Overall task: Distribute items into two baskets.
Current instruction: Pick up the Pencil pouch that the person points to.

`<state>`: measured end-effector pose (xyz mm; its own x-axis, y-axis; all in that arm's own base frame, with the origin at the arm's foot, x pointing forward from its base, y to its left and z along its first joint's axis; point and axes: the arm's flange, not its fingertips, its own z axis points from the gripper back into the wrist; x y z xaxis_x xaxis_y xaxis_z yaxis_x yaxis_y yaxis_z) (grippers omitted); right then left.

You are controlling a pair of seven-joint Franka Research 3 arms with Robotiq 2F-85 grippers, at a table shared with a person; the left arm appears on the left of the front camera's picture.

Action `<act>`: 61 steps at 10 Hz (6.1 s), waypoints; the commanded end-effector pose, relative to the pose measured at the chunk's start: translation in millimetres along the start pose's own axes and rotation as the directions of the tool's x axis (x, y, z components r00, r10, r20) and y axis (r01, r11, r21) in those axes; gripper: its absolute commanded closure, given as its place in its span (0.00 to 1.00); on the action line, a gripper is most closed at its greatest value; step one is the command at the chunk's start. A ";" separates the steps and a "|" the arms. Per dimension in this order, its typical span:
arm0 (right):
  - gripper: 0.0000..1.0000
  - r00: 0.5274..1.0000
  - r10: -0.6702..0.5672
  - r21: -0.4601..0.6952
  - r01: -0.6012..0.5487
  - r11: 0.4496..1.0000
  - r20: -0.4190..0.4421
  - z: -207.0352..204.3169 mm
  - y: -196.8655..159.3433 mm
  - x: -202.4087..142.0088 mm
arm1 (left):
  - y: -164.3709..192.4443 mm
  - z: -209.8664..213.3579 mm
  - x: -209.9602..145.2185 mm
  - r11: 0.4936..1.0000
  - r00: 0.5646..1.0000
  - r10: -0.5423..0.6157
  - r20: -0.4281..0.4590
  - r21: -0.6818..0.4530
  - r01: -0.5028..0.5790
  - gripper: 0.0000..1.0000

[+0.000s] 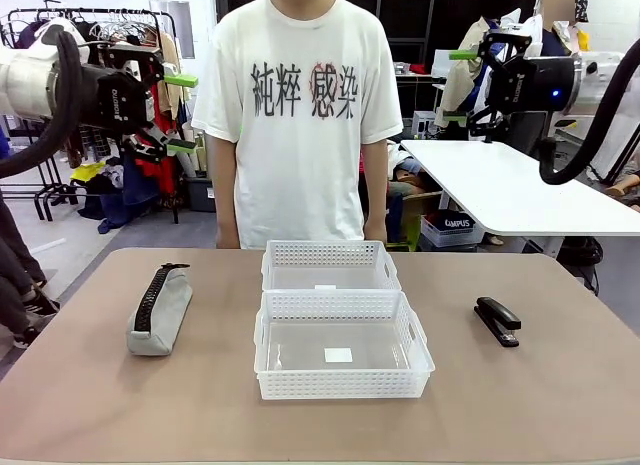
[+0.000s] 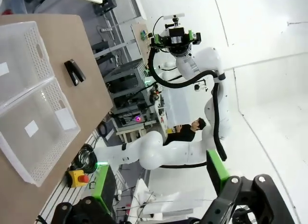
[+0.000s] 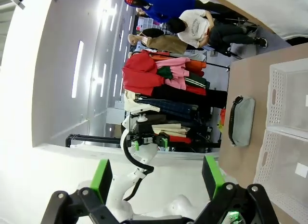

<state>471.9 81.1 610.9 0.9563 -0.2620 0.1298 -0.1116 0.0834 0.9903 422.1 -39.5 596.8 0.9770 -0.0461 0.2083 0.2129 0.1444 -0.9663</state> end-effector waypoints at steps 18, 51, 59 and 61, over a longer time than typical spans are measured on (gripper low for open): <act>0.00 0.995 -0.065 -0.016 0.064 0.998 -0.071 62.1 -14.4 12.9 | 6.5 37.7 22.8 0.996 0.987 0.059 0.151 -0.078 -0.048 0.00; 0.00 0.995 -0.065 -0.016 0.064 0.998 -0.071 62.1 -14.4 12.9 | 6.5 37.7 22.8 0.996 0.987 0.059 0.151 -0.078 -0.048 0.00; 0.00 0.995 -0.065 -0.016 0.064 0.998 -0.071 62.1 -14.4 12.9 | 1.4 10.9 22.3 0.743 0.991 -0.057 -0.119 0.658 0.122 0.00; 0.00 0.995 -0.065 -0.016 0.064 0.998 -0.071 62.1 -14.4 12.9 | 25.1 -2.9 17.3 0.488 0.981 -0.092 -0.169 0.851 0.193 0.00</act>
<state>469.3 17.2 600.7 0.9784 -0.1972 0.0619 -0.0465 0.0821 0.9955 452.6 -33.9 596.5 0.9267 -0.2549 0.2762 0.3555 0.8327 -0.4245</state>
